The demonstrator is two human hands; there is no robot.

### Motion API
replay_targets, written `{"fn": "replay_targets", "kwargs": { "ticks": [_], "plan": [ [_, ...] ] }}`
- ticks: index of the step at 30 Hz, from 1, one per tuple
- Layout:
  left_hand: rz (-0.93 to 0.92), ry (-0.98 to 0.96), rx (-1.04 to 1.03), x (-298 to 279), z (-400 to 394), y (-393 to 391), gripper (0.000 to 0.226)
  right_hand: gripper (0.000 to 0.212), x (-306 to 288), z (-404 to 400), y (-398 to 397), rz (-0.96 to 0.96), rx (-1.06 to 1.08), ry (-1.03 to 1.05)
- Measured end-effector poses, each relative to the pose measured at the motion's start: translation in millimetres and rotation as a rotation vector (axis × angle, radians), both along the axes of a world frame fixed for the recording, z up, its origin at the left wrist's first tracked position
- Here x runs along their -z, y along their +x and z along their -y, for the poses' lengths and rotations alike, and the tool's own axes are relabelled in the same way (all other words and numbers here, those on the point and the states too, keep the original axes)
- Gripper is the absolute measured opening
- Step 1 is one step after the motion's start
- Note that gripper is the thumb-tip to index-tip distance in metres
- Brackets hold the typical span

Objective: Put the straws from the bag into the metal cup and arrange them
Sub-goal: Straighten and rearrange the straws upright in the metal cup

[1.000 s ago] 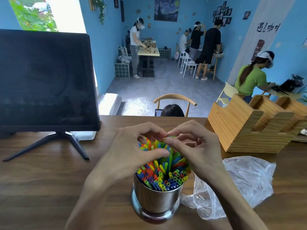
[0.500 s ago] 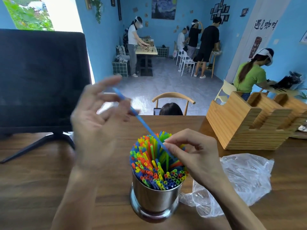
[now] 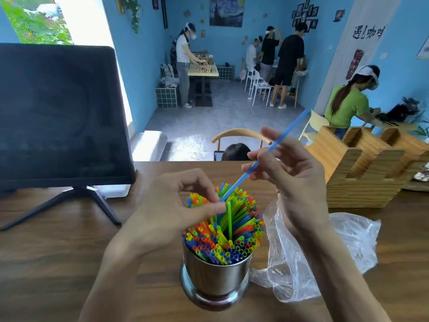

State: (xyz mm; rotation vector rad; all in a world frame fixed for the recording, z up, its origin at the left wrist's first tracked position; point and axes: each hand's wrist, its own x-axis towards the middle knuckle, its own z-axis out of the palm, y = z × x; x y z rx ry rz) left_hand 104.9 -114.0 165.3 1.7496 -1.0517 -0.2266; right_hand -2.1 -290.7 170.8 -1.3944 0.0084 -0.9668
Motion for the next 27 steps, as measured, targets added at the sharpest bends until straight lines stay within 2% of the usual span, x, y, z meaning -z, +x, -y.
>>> {"fn": "replay_targets", "kwargs": {
  "ticks": [4,6,8,11,12,13,16,21,27],
  "plan": [
    [0.008,0.061,0.020,1.7,-1.7,2.1,0.008,0.083,5.9,-0.2,-2.5,0.026,0.122,-0.265],
    [-0.032,0.029,-0.045,6.0,-2.8,9.1,0.009,0.092,11.8,2.2,-2.7,-0.072,0.140,-0.391],
    [0.009,0.033,-0.120,11.7,-1.2,15.8,0.012,0.079,18.9,3.4,-1.4,-0.253,0.174,-0.520],
    [0.059,0.065,-0.153,19.6,5.4,19.5,0.015,0.019,35.9,1.9,-1.0,-0.344,0.218,-0.684],
    [0.060,0.074,-0.153,22.3,7.8,20.6,0.015,0.010,41.9,2.1,-0.9,-0.345,0.223,-0.712],
    [0.060,0.082,-0.152,24.7,10.2,21.8,0.015,0.019,46.8,3.4,-0.3,-0.349,0.236,-0.724],
    [0.064,0.093,-0.124,27.4,18.2,25.1,0.014,0.042,47.0,11.0,0.8,-0.362,0.180,-0.586],
    [0.131,0.228,-0.068,23.9,37.0,31.5,0.019,0.047,42.2,18.7,6.5,-0.320,0.149,-0.224],
    [0.124,0.242,0.007,24.0,43.2,46.8,0.009,0.050,46.2,23.5,6.0,-0.393,0.135,-0.129]
  ]
}}
